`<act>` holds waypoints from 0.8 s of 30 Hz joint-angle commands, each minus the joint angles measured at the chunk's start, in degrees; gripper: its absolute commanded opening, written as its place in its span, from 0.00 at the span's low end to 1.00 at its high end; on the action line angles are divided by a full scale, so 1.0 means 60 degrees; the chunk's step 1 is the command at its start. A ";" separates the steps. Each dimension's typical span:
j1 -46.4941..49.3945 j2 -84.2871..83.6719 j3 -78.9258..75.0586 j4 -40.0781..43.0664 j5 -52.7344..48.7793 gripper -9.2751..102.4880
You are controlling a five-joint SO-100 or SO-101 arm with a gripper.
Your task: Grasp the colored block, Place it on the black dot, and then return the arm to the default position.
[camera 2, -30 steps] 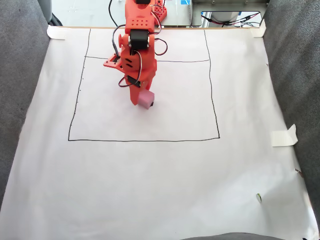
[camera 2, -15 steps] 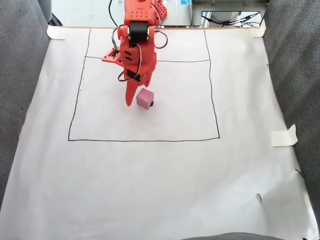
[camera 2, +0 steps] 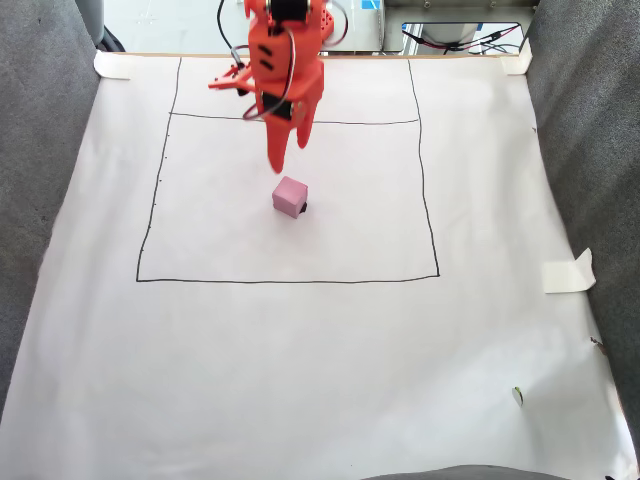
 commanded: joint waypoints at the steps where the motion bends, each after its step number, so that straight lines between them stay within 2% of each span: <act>1: -0.0029 0.1963 0.1362 -0.0659 -0.0483 0.18; 7: -0.0146 0.5083 0.4966 -0.2651 -0.1509 0.08; 10: -0.0220 0.6563 0.6797 -0.3223 -0.1934 0.08; 24: 0.0249 1.3608 1.2378 -0.3179 -0.3882 0.08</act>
